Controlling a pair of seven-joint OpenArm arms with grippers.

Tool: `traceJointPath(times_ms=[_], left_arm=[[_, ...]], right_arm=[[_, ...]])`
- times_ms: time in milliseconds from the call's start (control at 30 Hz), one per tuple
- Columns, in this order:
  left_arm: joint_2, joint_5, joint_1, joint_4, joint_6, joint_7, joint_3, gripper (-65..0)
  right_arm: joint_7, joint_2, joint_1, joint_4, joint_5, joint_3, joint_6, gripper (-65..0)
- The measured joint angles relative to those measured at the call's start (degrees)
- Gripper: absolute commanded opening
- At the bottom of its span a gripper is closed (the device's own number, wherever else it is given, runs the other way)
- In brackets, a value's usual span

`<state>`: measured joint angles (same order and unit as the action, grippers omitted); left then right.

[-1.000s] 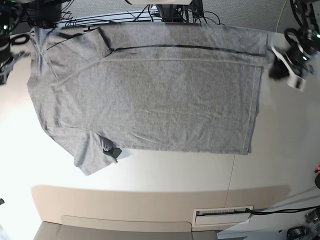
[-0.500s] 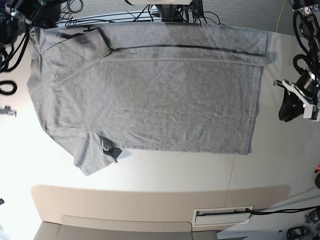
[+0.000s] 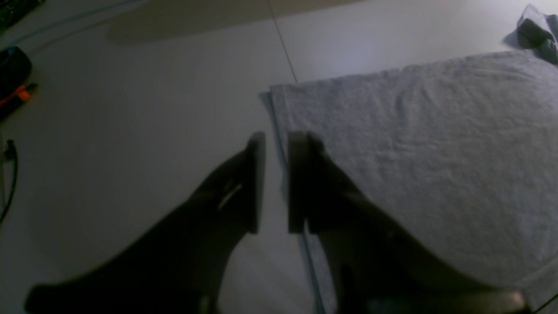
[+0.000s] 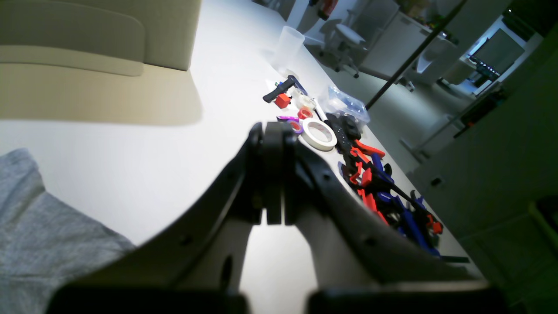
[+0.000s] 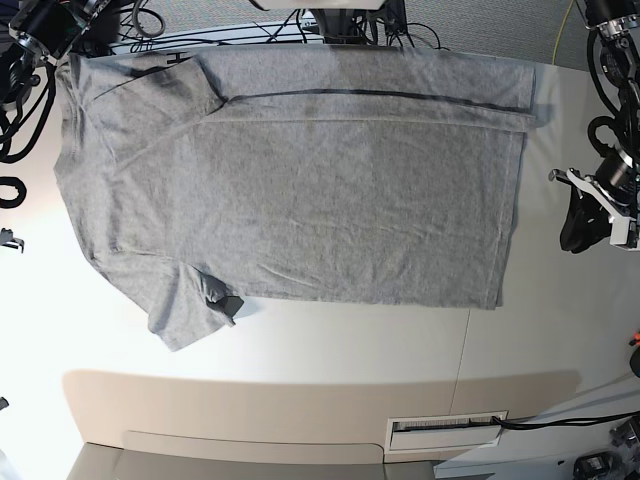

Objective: Fold the T-shirt properly
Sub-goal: 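Open both grippers and release the shoulder edge, then move the right gripper to the sleeve and hem corner nearest it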

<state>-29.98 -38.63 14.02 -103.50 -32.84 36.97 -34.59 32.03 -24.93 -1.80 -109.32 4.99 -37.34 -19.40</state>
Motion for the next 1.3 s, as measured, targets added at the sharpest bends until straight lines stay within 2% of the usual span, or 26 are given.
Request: traceJointPath(times_ms=[100,133,167,233,333,467,533,633,733,800,933,1000,1200,1300], left_arm=[[0.0,0.0,-0.1,0.0,0.0,0.0,0.0,-53.9],[0.0,0.2,-0.1,0.0,0.0,0.0,0.0,-53.9],[0.0,0.2,-0.1,0.0,0.0,0.0,0.0,-53.9],[0.0,0.2,-0.1,0.0,0.0,0.0,0.0,-53.9],[0.0,0.2,-0.1,0.0,0.0,0.0,0.0,-53.9],[0.0,0.2,-0.1,0.0,0.0,0.0,0.0,-53.9],[0.0,0.2,-0.1,0.0,0.0,0.0,0.0,-53.9],[0.0,0.2,-0.2,0.1,0.0,0.0,0.0,-53.9],[0.1,0.2,-0.2,0.1,0.0,0.0,0.0,-53.9],[0.0,0.2,-0.2,0.1,0.0,0.0,0.0,-53.9],[0.1,0.2,-0.2,0.1,0.0,0.0,0.0,-53.9],[0.1,0.0,-0.2,0.1,0.0,0.0,0.0,-53.9],[0.1,-0.2,-0.1,0.1,0.0,0.5,0.0,-53.9],[0.1,-0.3,-0.1,0.1,0.0,0.9,0.0,-53.9]], right_arm=[[-3.2,-0.4,1.8,7.6,-0.4,1.2,-3.3,-27.5],[-3.7,-0.4,2.6,11.3,-0.4,2.0,-3.3,-20.8],[-4.2,-0.4,3.6,15.1,-0.4,2.6,-3.0,-19.4],[-5.4,-0.1,5.5,21.8,-0.7,3.8,-1.5,-19.4],[-6.8,0.1,8.3,28.4,-0.1,5.1,-1.4,-19.4],[-5.3,0.0,12.5,31.5,5.1,5.4,-1.1,-19.4],[0.6,-0.8,15.5,32.9,9.9,5.3,-4.2,-19.4],[9.0,-2.5,22.3,40.0,19.2,5.4,-12.0,-19.5],[12.5,-4.9,30.4,53.2,25.5,5.4,-15.1,-19.5],[12.9,-6.9,35.4,63.9,28.2,5.2,-17.4,-19.5],[11.8,-9.6,43.8,83.6,26.5,5.2,-18.7,-19.5],[10.4,-9.7,46.4,89.9,22.7,5.2,-18.1,-19.5],[6.8,-8.6,45.6,94.8,8.7,5.3,-10.3,-19.5],[5.6,-7.6,44.0,94.8,5.7,5.3,-9.0,-19.5]])
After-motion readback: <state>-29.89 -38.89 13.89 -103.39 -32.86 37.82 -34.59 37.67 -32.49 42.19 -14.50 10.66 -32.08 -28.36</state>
